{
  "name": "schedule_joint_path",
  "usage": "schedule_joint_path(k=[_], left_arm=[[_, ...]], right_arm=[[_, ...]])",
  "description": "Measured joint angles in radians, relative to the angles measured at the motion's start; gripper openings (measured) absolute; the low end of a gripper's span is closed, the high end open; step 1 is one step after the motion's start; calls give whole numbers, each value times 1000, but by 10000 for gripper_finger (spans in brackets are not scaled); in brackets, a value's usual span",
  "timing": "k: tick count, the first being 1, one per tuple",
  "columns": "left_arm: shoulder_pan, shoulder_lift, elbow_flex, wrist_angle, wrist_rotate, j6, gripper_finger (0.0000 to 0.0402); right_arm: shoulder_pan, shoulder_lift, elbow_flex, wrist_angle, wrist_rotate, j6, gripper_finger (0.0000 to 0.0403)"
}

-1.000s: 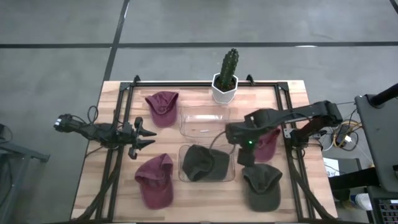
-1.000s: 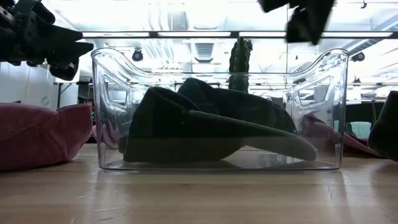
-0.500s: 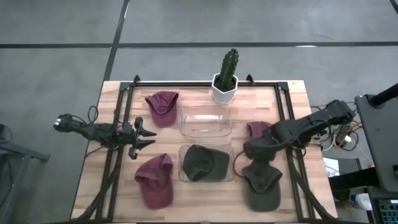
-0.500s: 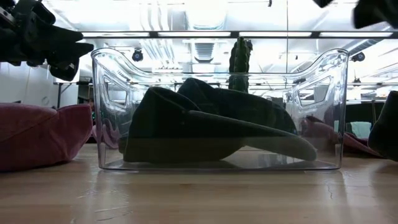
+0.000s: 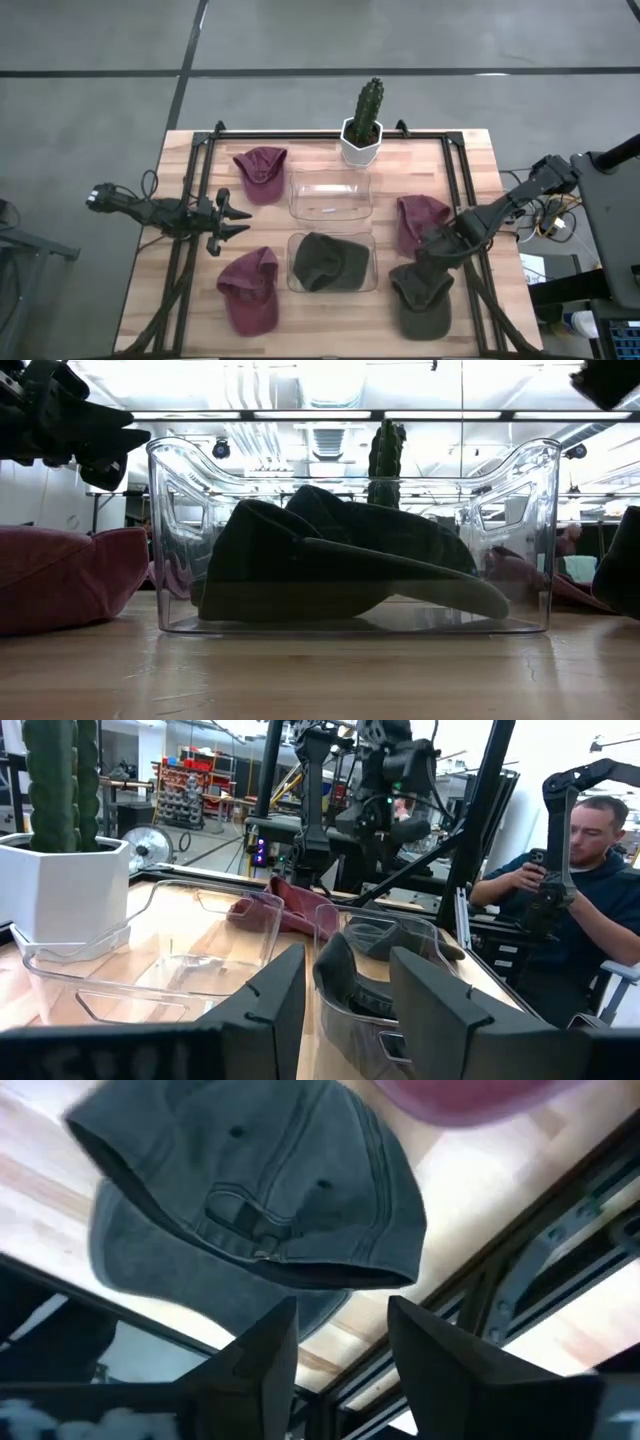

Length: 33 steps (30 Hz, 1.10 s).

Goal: Pick & Place hat
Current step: Put the black cap into the bottom transparent bin

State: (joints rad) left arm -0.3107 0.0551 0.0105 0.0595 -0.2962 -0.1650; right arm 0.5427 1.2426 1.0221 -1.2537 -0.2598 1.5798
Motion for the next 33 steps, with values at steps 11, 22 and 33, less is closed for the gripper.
schedule_joint_path(k=[11,22,33], left_arm=[[0,0,0,0,0,0,140],[0,0,0,0,0,12,140],[0,0,0,0,0,33,140]], right_arm=[[122,-36,-178,293,-59,289,243],[280,-29,-248,451,-63,605,281],[315,-29,-300,502,-21,692,274]])
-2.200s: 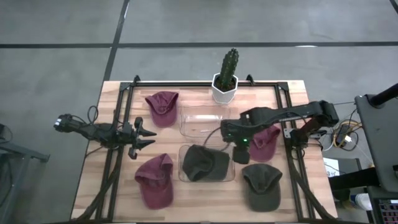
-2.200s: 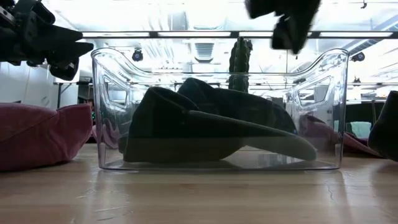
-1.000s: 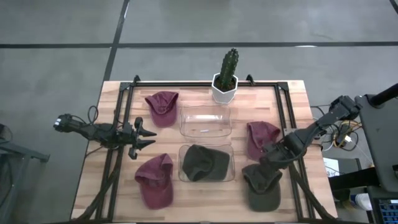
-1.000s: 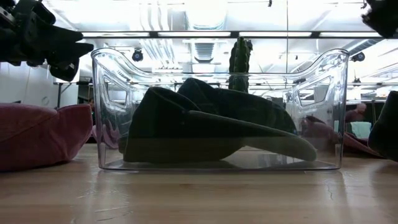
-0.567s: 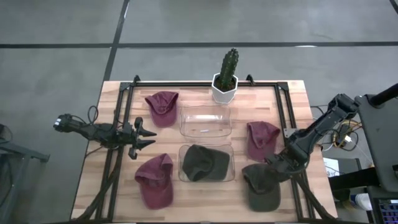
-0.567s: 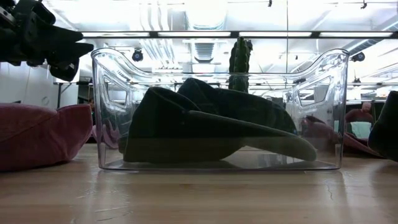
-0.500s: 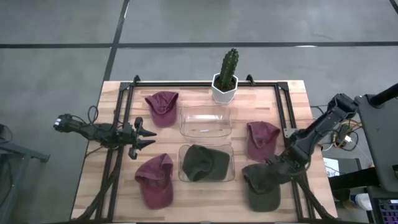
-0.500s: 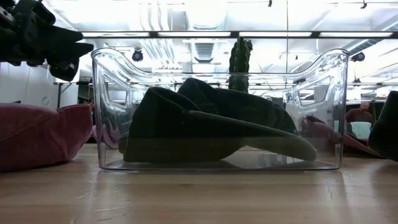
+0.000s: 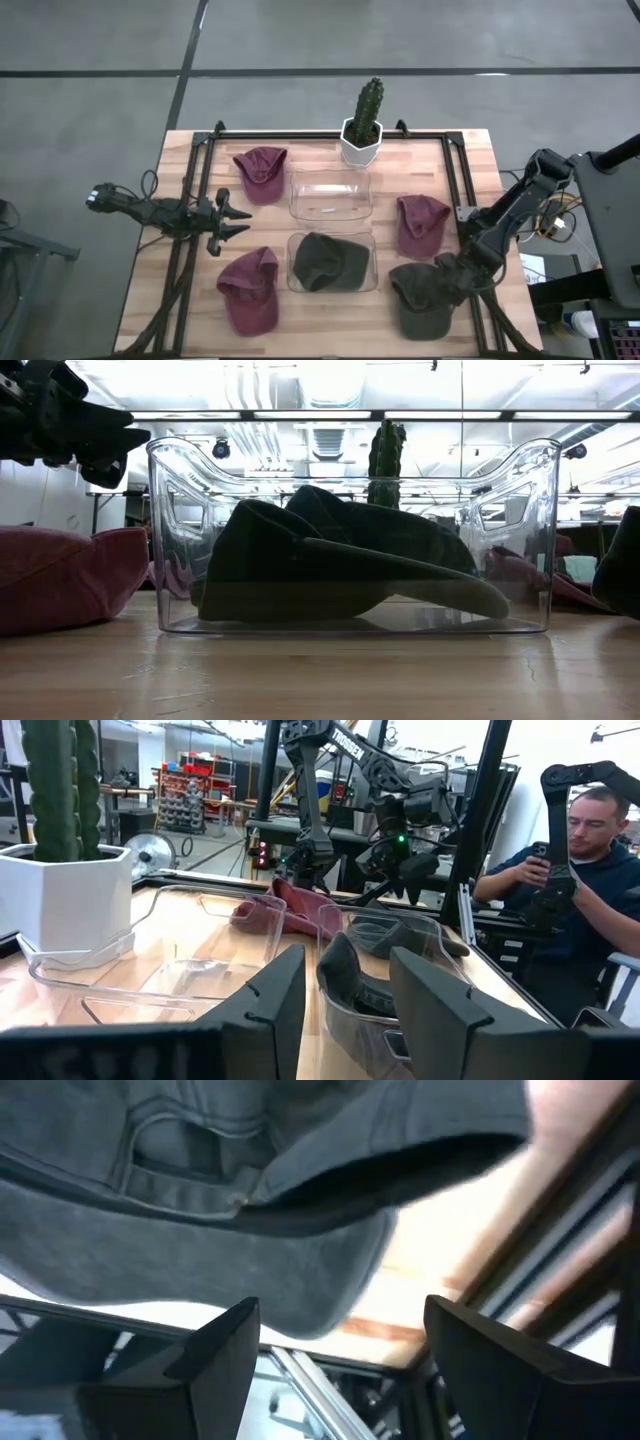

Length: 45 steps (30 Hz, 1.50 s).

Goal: Pick & Place hat
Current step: Put the black cap into the bottom transparent bin

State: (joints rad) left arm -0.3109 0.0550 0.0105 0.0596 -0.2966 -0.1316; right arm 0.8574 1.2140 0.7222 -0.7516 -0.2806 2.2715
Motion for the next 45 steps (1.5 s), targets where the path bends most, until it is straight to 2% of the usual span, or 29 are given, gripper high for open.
schedule_joint_path(k=[11,19,26,36,45], left_arm=[[0,0,0,0,0,-5,140],[0,0,0,0,0,-7,140],[0,0,0,0,0,-7,140],[0,0,0,0,0,-4,140],[0,0,0,0,0,-3,140]], right_arm=[[0,0,-173,198,5,4,274],[0,0,-248,321,72,2,251],[0,0,-249,316,78,0,180],[0,-1,-219,316,71,-25,20],[0,-28,-70,313,39,-116,14]])
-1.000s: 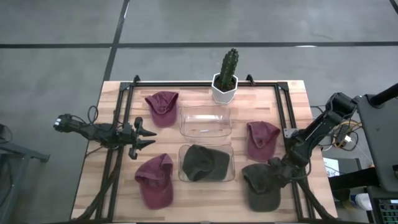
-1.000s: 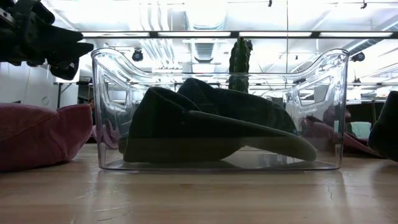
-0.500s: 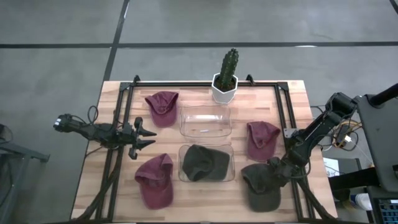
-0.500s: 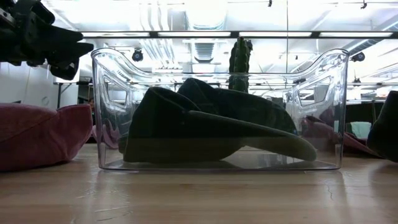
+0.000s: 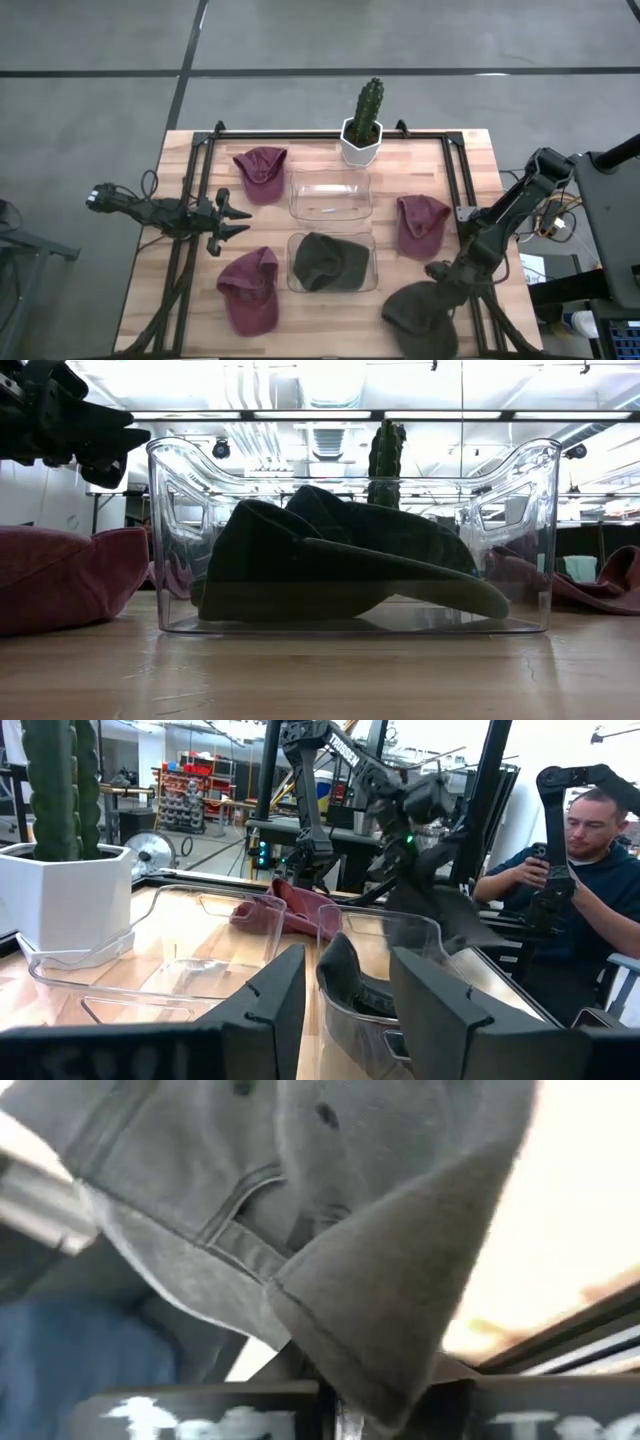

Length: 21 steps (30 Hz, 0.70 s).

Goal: Pick & Place hat
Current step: Put the black cap into the bottom transparent bin

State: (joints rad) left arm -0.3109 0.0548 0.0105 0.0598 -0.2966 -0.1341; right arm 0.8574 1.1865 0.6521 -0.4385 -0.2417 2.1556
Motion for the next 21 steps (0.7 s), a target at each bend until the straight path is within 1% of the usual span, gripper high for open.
schedule_joint_path(k=[5,7,11,16,18,21], left_arm=[[0,0,0,0,0,0,140],[0,0,0,0,0,0,140],[0,0,0,0,0,0,140],[0,0,0,0,0,0,140],[0,0,0,0,0,0,140],[0,0,0,0,0,0,140]], right_arm=[[0,-12,117,1,0,-171,13],[0,-14,155,-3,16,-240,13],[0,-16,226,-37,101,-359,13],[-4,-16,294,-74,248,-529,13],[-16,-16,317,-92,277,-611,13],[-51,-16,347,-122,280,-750,13]])
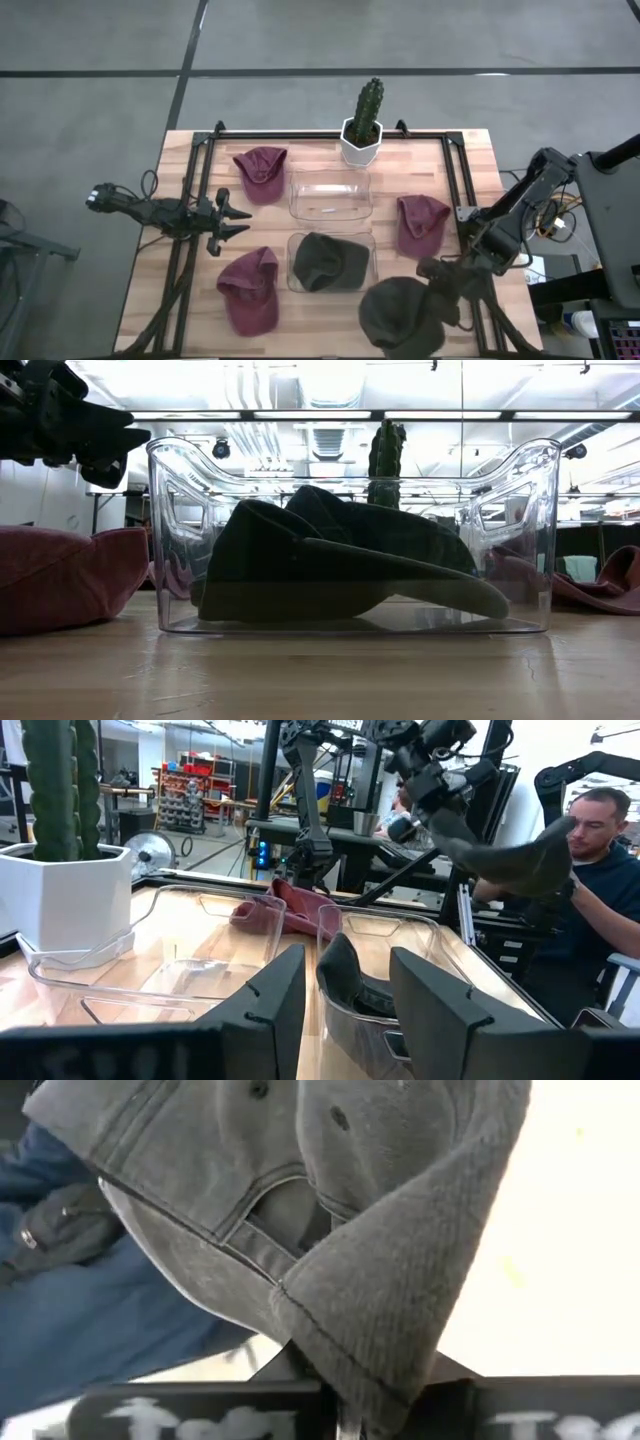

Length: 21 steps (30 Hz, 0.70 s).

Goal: Pick & Place hat
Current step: Put the black cap into the bottom transparent bin

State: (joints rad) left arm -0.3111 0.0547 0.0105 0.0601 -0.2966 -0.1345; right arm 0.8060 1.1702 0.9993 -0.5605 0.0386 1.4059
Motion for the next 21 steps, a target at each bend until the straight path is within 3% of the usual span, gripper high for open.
schedule_joint_path(k=[7,13,21], left_arm=[[0,0,0,0,0,0,140],[0,0,0,2,0,0,140],[0,0,0,3,0,0,140]], right_arm=[[-150,11,102,-140,-24,-350,13],[-351,88,267,-337,-173,-599,12],[-553,299,530,-582,-330,-948,12]])
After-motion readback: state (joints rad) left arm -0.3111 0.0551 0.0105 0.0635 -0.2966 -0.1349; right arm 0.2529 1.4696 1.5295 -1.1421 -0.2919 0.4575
